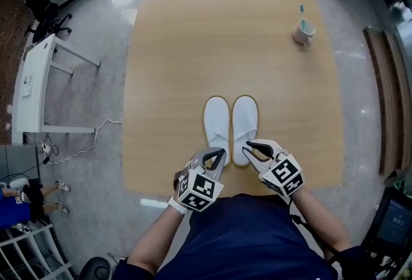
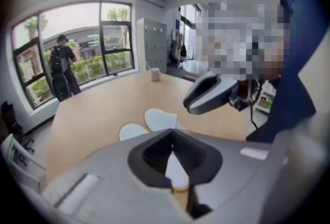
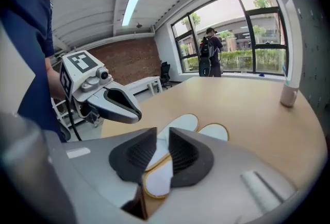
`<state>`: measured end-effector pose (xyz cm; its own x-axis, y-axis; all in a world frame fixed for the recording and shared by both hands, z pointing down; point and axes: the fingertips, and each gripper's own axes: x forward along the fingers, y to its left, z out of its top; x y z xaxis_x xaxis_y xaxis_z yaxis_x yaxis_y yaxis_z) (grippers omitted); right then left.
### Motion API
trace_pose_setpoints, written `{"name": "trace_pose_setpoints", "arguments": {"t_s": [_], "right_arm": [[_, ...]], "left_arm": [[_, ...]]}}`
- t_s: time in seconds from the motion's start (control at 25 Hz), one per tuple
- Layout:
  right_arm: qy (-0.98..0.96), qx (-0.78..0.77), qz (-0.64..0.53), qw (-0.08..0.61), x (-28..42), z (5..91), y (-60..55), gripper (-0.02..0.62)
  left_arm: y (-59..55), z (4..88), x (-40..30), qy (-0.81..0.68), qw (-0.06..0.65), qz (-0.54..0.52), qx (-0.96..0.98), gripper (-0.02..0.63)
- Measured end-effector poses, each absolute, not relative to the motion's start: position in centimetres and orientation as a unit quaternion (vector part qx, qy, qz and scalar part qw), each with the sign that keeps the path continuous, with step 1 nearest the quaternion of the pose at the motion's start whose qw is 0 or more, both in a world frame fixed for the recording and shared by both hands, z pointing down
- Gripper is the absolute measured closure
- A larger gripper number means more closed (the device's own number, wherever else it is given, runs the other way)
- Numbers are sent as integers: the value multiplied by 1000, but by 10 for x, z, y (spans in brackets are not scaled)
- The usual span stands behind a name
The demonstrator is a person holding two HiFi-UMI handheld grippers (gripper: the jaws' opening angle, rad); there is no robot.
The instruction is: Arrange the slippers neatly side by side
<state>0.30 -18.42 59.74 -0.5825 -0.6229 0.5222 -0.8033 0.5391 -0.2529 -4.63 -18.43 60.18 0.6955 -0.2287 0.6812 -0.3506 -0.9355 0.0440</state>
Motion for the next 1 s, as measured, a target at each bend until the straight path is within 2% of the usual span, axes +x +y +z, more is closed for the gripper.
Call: {"name": "trace_pose_setpoints", "arguments": {"t_s": [0.04,0.16,0.28,1.0], "right_arm": [[-857,426,228,177,2,588,-186,582],[-862,448,199,131,5,557,-189,584],[-855,476,178,103,16,536,-190,584],[-838,512,162,91,31,524,-192,584]], "left_arm": [[-187,585,-43,-173,80,327,926,601],[-192,540,-34,-189,53,262,945,601],[-195,518,-31,-190,17,243,951,601],[-192,540,-30,-195,20,257,946,601]]}}
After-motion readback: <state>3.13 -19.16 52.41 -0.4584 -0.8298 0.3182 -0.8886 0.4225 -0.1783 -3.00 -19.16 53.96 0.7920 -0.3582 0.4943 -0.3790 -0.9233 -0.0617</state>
